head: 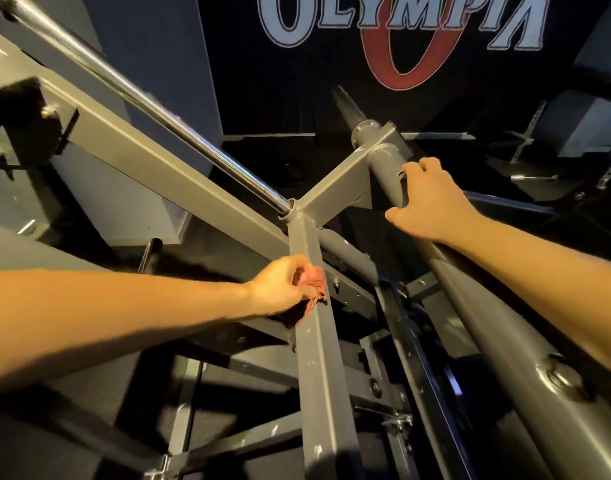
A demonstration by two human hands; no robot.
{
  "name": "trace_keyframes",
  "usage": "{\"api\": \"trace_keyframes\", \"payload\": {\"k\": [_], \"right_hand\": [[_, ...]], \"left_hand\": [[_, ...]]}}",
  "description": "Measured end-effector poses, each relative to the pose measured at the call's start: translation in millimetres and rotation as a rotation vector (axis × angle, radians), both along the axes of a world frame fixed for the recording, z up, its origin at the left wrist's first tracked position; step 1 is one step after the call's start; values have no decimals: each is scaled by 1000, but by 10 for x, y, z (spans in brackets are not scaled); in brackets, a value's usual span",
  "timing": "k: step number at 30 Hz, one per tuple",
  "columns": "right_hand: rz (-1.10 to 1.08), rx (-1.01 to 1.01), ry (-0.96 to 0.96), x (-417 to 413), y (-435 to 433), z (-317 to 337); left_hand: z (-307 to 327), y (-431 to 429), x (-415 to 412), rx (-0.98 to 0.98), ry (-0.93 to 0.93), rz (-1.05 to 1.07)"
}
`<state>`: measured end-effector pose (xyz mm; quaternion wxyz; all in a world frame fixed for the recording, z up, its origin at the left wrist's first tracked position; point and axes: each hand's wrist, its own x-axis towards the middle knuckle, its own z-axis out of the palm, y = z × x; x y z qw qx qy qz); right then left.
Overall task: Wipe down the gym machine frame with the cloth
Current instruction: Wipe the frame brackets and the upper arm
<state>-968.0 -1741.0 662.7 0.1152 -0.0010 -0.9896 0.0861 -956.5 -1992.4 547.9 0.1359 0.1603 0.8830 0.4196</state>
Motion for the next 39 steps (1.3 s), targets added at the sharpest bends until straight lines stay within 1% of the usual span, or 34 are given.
{"api": "trace_keyframes", "payload": {"k": [2,3,5,7,9,11,13,15,19,22,25,26,29,33,34,36,39], "right_hand": [[7,3,27,169,-14,61],[3,3,3,272,-17,82],[-9,28,-108,529,9,55],[5,100,-155,741,81,-9],[7,108,-161,799,105,-26],[8,93,-136,726,85,-6],[26,153,-124,669,56,-3],[38,192,-120,647,67,-26],[66,157,-118,648,93,-22],[88,58,-192,725,81,101],[131,-33,-260,966,164,161],[134,-33,-277,1059,203,139],[120,-57,-267,1239,287,21],[118,-75,-201,1220,271,-14],[119,-76,-192,1209,269,-19],[117,-73,-182,1198,280,-36],[124,-91,-203,1201,274,-30]], "left_hand": [[35,6,419,-14,-31,-78],[38,-12,628,-61,-44,-119],[21,-46,969,-155,-36,-181],[41,-32,1045,-160,17,-202],[101,-1,824,-140,79,-157],[129,33,425,-122,105,-52],[132,63,115,-110,111,44],[94,105,15,-103,108,84],[99,122,345,-107,-36,49],[223,77,843,-79,-205,17],[249,22,1345,-171,-309,-106],[218,9,1471,-180,-300,-134],[131,20,1535,-179,-148,-127],[103,68,874,-136,27,6],[97,97,695,-96,46,46],[86,155,466,-81,63,139],[71,166,506,-72,0,178]]}}
